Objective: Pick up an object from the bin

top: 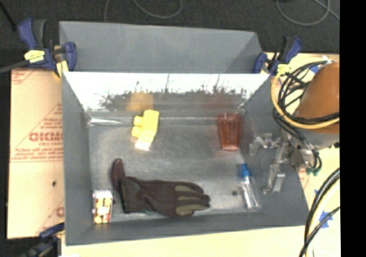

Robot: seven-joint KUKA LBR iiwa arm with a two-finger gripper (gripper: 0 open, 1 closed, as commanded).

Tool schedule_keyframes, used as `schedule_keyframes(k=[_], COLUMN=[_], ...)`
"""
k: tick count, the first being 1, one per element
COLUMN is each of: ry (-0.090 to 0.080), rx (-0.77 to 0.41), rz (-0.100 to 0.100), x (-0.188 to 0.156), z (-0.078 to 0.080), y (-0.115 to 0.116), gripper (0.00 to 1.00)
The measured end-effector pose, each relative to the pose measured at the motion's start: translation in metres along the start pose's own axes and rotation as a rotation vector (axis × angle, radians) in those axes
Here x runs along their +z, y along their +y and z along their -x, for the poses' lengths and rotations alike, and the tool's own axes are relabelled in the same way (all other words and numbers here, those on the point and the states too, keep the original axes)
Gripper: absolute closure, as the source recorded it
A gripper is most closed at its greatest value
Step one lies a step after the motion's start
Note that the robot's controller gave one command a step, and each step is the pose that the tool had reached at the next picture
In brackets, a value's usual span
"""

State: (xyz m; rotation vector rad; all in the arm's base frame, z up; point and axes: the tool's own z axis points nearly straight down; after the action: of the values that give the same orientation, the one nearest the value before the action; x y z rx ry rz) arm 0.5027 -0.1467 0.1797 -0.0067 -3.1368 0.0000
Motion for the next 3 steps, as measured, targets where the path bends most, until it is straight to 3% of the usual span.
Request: schedule_keyframes(k=[1, 2, 3], ry=[-0.008, -0.011, -0.002], rx=[-0.004, 0.048, 0.237], rz=[-0.002, -0.001, 0.002], x=[-0.005, 0.057, 0.085], z=[0.002, -0.009, -0.016], y=[0.001, 0.057, 0.086], gripper=[0.00, 0.00, 0.00])
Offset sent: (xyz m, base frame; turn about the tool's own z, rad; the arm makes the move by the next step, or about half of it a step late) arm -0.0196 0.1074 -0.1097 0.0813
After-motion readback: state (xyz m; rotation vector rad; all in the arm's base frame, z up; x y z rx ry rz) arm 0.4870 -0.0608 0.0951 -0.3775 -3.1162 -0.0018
